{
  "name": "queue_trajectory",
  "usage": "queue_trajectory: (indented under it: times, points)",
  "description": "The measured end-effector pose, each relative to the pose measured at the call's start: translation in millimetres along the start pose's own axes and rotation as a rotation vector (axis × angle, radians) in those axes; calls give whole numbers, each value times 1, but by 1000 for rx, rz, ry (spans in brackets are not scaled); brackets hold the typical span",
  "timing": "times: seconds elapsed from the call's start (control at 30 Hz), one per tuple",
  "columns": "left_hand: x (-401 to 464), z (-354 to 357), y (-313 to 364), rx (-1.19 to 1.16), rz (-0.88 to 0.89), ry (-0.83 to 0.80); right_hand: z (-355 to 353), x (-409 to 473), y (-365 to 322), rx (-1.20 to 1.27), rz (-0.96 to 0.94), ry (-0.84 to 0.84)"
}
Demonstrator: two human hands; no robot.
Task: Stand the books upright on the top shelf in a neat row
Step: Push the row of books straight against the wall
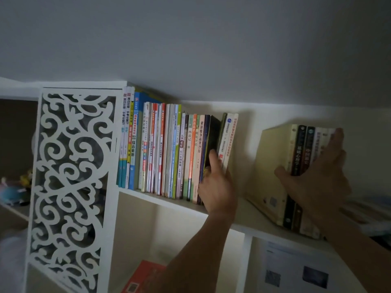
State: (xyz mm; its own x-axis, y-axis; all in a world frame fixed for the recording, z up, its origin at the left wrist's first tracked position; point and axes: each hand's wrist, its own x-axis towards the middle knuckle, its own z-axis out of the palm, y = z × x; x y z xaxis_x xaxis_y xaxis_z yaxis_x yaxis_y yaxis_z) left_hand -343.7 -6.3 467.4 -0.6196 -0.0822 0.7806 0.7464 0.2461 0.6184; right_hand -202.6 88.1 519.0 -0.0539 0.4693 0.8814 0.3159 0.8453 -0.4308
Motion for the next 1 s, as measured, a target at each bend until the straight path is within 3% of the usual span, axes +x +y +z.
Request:
queue_trajectory:
  times: [0.23, 0.4, 0.53, 0.6, 0.67, 0.77, 0.87, 1.0]
  points:
    - [-1, 4, -1, 0, -42, -32, -14, 0, 10, 18, 56, 49]
    - [-2, -3, 5, -88, -72, -108, -2, -9, -7, 45, -14, 41]
    - [15, -25, 12, 138, -35, -274, 29, -17, -35, 34, -53, -2]
    - [26, -41, 17, 417, 156, -295, 46, -21, -50, 29, -78, -18]
    - [36, -58, 15, 549, 322, -218, 61, -23, -63, 19, -95, -14]
    - [44, -52, -6, 431, 514, 29, 74, -26, -74, -4, -93, -12]
    - [52, -31, -31, 351, 666, -78, 77, -25, -77, -13, -55, -5]
    - [65, -18, -49, 376, 694, -91, 76, -23, -75, 29, 10, 8]
